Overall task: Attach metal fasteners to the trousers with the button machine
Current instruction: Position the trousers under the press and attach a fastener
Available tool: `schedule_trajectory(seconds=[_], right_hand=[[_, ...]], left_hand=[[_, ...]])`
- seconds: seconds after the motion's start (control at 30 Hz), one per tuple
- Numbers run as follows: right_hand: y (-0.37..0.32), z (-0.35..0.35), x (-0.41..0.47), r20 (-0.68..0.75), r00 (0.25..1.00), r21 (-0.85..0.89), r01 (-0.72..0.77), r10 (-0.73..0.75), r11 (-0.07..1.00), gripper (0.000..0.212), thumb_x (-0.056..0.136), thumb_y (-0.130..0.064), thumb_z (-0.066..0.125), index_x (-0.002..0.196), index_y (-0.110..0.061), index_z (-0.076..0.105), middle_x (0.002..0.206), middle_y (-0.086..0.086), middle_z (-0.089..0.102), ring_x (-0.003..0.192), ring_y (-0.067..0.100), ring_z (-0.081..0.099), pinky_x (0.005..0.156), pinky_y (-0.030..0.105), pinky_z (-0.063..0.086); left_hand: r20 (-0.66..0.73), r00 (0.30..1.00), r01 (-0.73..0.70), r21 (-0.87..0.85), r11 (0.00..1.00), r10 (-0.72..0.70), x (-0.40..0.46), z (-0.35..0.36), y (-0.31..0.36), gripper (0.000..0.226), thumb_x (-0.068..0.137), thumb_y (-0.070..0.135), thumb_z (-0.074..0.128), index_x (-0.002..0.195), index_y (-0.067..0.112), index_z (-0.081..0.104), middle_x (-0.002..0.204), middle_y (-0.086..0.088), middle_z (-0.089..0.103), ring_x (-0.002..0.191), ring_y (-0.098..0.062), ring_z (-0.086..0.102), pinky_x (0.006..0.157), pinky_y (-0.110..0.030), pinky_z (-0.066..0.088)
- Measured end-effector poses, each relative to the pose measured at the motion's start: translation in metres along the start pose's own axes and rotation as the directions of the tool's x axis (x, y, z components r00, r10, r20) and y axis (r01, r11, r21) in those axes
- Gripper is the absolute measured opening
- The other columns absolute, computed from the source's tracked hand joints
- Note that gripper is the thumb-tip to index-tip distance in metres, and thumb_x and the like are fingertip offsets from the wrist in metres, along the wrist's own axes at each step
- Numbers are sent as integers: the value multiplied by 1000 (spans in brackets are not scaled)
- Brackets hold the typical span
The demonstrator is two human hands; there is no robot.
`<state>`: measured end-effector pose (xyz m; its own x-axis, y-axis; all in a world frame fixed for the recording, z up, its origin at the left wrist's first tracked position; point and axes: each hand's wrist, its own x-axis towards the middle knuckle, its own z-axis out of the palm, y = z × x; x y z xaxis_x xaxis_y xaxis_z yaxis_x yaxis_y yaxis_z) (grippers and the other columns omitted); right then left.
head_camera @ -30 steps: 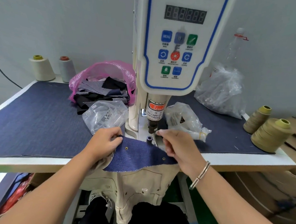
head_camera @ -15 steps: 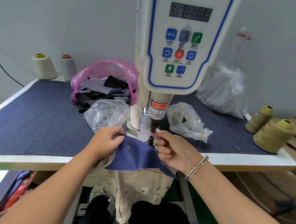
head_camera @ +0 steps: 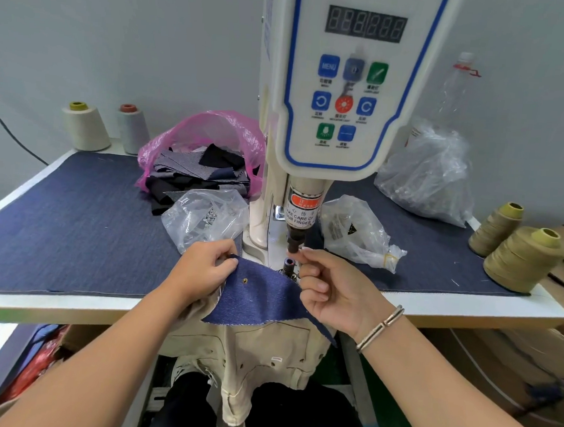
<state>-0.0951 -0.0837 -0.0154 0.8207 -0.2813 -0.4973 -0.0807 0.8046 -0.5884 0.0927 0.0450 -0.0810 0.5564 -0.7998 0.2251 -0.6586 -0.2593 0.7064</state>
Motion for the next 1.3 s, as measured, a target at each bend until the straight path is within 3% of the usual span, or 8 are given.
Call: schedule_trajectory(seconds=[0.47, 0.63, 0.7, 0.8, 0.9, 0.97, 1.07, 1.3], right_hand=[[33, 19, -13, -15, 1000, 377, 29, -25, 926, 24, 87, -15, 51, 94, 2, 67, 51, 0, 47, 32, 9, 39, 31, 14, 31], [53, 50, 2, 78, 990, -192, 128, -115, 973, 36, 96, -22, 46, 88, -6, 77, 58, 1, 54, 41, 9, 44, 39, 17, 36], [45, 71, 22, 106, 942, -581, 319, -319, 749, 26, 95, -22, 51, 93, -9, 73, 66, 5, 59, 50, 11, 49, 47, 20, 40], [31, 97, 66, 267, 811, -909, 392, -521, 145, 25, 94, -22, 50, 83, -11, 69, 78, 6, 61, 75, 17, 55, 73, 32, 46], [23, 113, 108, 385, 797, -893, 195, -466, -405, 24, 96, -17, 44, 96, -9, 67, 107, 9, 60, 97, 27, 58, 78, 33, 42], [20, 119, 131, 429, 789, -773, 69, -439, -631, 22, 93, -13, 46, 104, -10, 65, 114, 8, 61, 104, 28, 60, 76, 32, 37], [20, 125, 152, 434, 799, -637, -54, -416, -769, 21, 90, -12, 49, 105, -17, 63, 110, 2, 65, 104, 24, 61, 85, 35, 35], [21, 123, 175, 438, 794, -561, -125, -422, -818, 20, 88, -10, 51, 97, -23, 63, 99, -4, 68, 95, 18, 63, 89, 36, 30]], left_hand=[[-15, 999, -29, 17, 999, 29, 0, 1, 0, 11, 76, 28, 48, 65, 28, 49, 55, 5, 51, 57, -8, 44, 60, -28, 35], [-31, 999, -34, 55, 998, 35, -1, 1, -3, 10, 70, 31, 45, 60, 33, 47, 55, 7, 54, 57, -9, 49, 58, -32, 38], [1, 1000, -30, 39, 999, 30, 0, 1, -4, 17, 70, 27, 44, 55, 34, 50, 52, 11, 56, 55, -7, 51, 54, -32, 38], [5, 1000, 20, 1, 1000, -20, 1, 2, -4, 16, 69, 33, 40, 60, 27, 52, 58, 3, 60, 61, -23, 57, 52, -34, 39], [-41, 999, 32, -31, 999, -33, 3, 4, -4, 26, 70, 27, 44, 66, 5, 58, 65, -17, 64, 67, -38, 60, 56, -46, 47], [-45, 999, -3, -20, 1000, 2, 3, 3, -2, 33, 70, 34, 45, 68, 4, 58, 69, -18, 66, 70, -38, 60, 59, -47, 48], [-37, 999, -27, -16, 1000, 27, 4, 4, -8, 34, 69, 37, 42, 65, 7, 57, 68, -14, 65, 66, -34, 58, 59, -47, 48], [1, 999, 49, 38, 998, -49, 6, 6, -9, 23, 65, 23, 44, 45, 22, 33, 48, -5, 47, 51, -28, 40, 51, -34, 31]])
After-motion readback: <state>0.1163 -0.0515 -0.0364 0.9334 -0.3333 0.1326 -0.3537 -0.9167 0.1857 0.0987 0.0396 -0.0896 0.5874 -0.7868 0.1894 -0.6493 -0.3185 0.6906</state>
